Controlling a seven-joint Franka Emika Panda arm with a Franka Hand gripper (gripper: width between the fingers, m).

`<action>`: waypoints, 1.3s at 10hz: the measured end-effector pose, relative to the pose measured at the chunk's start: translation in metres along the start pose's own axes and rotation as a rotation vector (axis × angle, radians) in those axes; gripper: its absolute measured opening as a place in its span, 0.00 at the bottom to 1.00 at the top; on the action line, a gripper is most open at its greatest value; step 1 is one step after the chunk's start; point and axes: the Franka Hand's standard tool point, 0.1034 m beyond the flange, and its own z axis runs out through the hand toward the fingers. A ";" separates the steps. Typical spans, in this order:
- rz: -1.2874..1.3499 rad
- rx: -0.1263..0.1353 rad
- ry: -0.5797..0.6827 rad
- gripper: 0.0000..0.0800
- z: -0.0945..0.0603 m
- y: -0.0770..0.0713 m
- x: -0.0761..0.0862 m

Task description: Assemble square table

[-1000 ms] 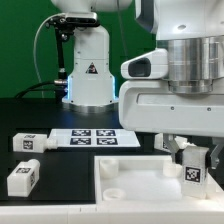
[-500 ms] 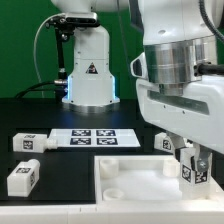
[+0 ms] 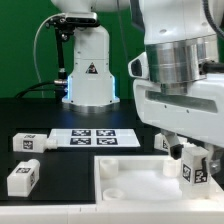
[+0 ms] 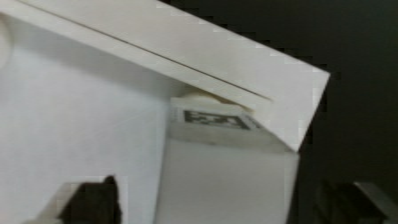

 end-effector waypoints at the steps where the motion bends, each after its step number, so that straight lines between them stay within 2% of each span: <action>1: -0.108 -0.001 -0.001 0.77 0.001 0.000 -0.001; 4: -0.317 -0.003 0.000 0.81 0.001 0.001 0.001; 5: -0.421 -0.016 0.011 0.81 0.002 0.001 0.001; 6: -0.630 -0.054 0.051 0.81 0.002 -0.001 -0.002; 7: -0.856 -0.070 0.081 0.81 0.002 -0.007 -0.006; 8: -1.069 -0.076 0.078 0.81 0.003 -0.008 -0.008; 10: -1.147 -0.078 0.073 0.81 0.002 -0.007 -0.005; 11: -1.124 -0.078 0.074 0.66 0.003 -0.006 -0.006; 12: -1.121 -0.078 0.073 0.47 0.003 -0.006 -0.005; 13: -1.034 -0.075 0.076 0.47 0.003 -0.006 -0.005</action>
Offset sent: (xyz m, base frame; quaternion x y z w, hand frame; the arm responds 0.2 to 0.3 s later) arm 0.0000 0.0000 0.0000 0.0000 0.0000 -0.1938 0.9810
